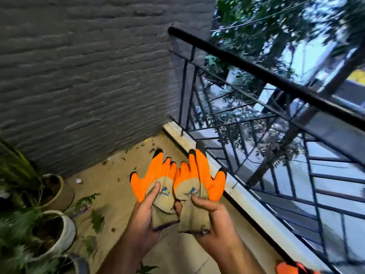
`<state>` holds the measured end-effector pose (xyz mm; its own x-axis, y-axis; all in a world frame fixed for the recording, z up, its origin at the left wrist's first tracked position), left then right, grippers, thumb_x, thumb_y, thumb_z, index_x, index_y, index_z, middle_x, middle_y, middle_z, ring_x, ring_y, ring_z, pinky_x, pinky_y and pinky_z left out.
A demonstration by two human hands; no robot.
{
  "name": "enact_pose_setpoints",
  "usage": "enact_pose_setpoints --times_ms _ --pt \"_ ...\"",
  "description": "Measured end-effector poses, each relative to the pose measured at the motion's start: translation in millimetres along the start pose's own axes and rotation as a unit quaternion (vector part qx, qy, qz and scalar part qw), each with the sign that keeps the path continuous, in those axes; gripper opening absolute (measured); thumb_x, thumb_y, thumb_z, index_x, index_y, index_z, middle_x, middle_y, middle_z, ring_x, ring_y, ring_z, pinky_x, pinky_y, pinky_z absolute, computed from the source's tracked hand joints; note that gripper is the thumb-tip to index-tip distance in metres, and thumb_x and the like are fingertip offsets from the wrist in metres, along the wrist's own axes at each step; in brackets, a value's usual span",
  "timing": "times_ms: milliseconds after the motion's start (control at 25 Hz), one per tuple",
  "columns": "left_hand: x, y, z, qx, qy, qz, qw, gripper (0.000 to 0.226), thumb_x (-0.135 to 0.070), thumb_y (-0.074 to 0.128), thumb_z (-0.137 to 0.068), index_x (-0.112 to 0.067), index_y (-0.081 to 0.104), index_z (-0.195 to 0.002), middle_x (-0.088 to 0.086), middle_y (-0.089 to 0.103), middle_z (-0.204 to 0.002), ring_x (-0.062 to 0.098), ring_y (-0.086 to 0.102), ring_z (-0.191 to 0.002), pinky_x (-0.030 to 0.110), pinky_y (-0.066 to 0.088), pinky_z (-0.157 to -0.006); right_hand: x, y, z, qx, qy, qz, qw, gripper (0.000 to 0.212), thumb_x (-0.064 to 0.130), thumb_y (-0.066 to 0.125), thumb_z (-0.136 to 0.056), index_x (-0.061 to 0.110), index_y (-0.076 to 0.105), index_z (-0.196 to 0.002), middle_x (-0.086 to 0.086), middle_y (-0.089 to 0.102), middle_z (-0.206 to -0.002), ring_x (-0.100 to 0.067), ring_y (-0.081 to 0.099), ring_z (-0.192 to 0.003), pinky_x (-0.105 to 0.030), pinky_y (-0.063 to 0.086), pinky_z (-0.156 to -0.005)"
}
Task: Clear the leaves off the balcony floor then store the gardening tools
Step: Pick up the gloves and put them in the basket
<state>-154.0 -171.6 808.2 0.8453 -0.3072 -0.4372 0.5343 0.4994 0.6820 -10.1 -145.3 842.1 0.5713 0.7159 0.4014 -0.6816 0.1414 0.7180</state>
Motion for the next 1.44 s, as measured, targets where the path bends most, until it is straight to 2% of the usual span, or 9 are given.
enact_pose_setpoints --times_ms 80,200,280,480,680,840,1080,1320,1440 --pt "11 18 17 0.008 -0.005 -0.025 1.000 0.042 -0.035 0.056 -0.097 -0.009 0.066 -0.128 0.021 0.070 -0.123 0.037 0.073 -0.099 0.058 0.058 -0.081 7 -2 22 -0.004 -0.030 -0.017 0.999 0.033 0.008 0.055 -0.090 -0.002 0.075 -0.114 -0.025 0.073 -0.116 -0.040 0.076 -0.092 -0.049 0.064 -0.074" --pt "31 46 42 0.019 0.021 -0.072 0.997 0.039 -0.030 0.061 -0.092 -0.008 0.068 -0.124 0.020 0.072 -0.118 0.034 0.075 -0.093 0.056 0.061 -0.076 19 -17 50 0.003 -0.082 0.003 0.997 0.042 0.033 0.058 -0.100 0.010 0.066 -0.135 -0.021 0.065 -0.135 -0.039 0.064 -0.123 -0.057 0.050 -0.105" --pt "47 64 51 0.013 0.036 -0.091 0.995 0.041 -0.027 0.064 -0.092 -0.007 0.066 -0.127 0.021 0.072 -0.118 0.036 0.074 -0.097 0.058 0.060 -0.077 28 -27 66 -0.017 -0.132 0.008 0.991 0.041 0.032 0.062 -0.099 0.016 0.066 -0.136 -0.018 0.066 -0.135 -0.038 0.063 -0.125 -0.060 0.045 -0.110" --pt "85 104 77 0.014 0.047 -0.095 0.994 0.034 -0.027 0.061 -0.097 -0.008 0.067 -0.125 0.018 0.075 -0.107 0.028 0.075 -0.075 0.045 0.062 -0.058 62 -57 122 -0.069 -0.198 0.017 0.978 0.023 0.024 0.072 -0.088 0.017 0.081 -0.108 -0.013 0.075 -0.119 -0.032 0.072 -0.106 -0.052 0.056 -0.096" --pt "137 141 91 0.022 0.042 -0.105 0.993 0.046 -0.030 0.063 -0.093 -0.008 0.059 -0.134 0.018 0.071 -0.112 0.026 0.073 -0.067 0.042 0.063 -0.063 101 -112 192 -0.127 -0.251 -0.020 0.959 0.010 0.004 0.062 -0.098 0.004 0.072 -0.095 -0.013 0.078 -0.082 -0.024 0.075 -0.062 -0.039 0.063 -0.055" --pt "182 163 98 0.049 0.017 -0.132 0.990 0.048 -0.032 0.064 -0.092 -0.009 0.060 -0.134 0.017 0.070 -0.115 0.025 0.073 -0.070 0.037 0.062 -0.056 111 -156 233 -0.179 -0.278 -0.015 0.944 0.008 0.003 0.064 -0.096 0.002 0.070 -0.091 -0.012 0.077 -0.078 -0.023 0.073 -0.058 -0.043 0.063 -0.062" --pt "237 184 108 0.149 -0.067 -0.195 0.967 0.048 -0.031 0.065 -0.091 -0.014 0.061 -0.135 0.012 0.075 -0.113 0.020 0.075 -0.081 0.042 0.061 -0.075 107 -202 284 -0.218 -0.321 -0.028 0.921 0.014 0.011 0.065 -0.098 0.014 0.073 -0.108 -0.010 0.079 -0.099 -0.028 0.077 -0.074 -0.045 0.064 -0.071" --pt "275 207 102 0.253 -0.121 -0.333 0.900 0.038 -0.021 0.064 -0.095 -0.016 0.062 -0.133 0.009 0.074 -0.119 0.025 0.074 -0.096 0.052 0.056 -0.091 84 -216 319 -0.288 -0.407 -0.106 0.860 0.022 0.014 0.064 -0.099 0.009 0.070 -0.120 -0.012 0.078 -0.109 -0.030 0.076 -0.091 -0.054 0.059 -0.087" --pt "303 210 104 0.300 -0.155 -0.387 0.858 0.034 -0.022 0.062 -0.098 -0.016 0.064 -0.131 0.010 0.075 -0.115 0.025 0.075 -0.091 0.047 0.061 -0.081 63 -223 333 -0.341 -0.433 -0.166 0.817 0.022 0.013 0.064 -0.099 0.008 0.070 -0.120 -0.015 0.077 -0.110 -0.031 0.075 -0.087 -0.049 0.063 -0.079"
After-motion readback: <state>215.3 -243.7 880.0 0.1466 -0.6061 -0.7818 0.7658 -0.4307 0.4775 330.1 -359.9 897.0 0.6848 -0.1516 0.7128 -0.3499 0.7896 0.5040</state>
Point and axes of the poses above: each hand's wrist, its own z-axis away from the middle knuckle, its own y-axis out of the palm, x = y × z, the point moved 1 cm from there along -z, towards the middle knuckle
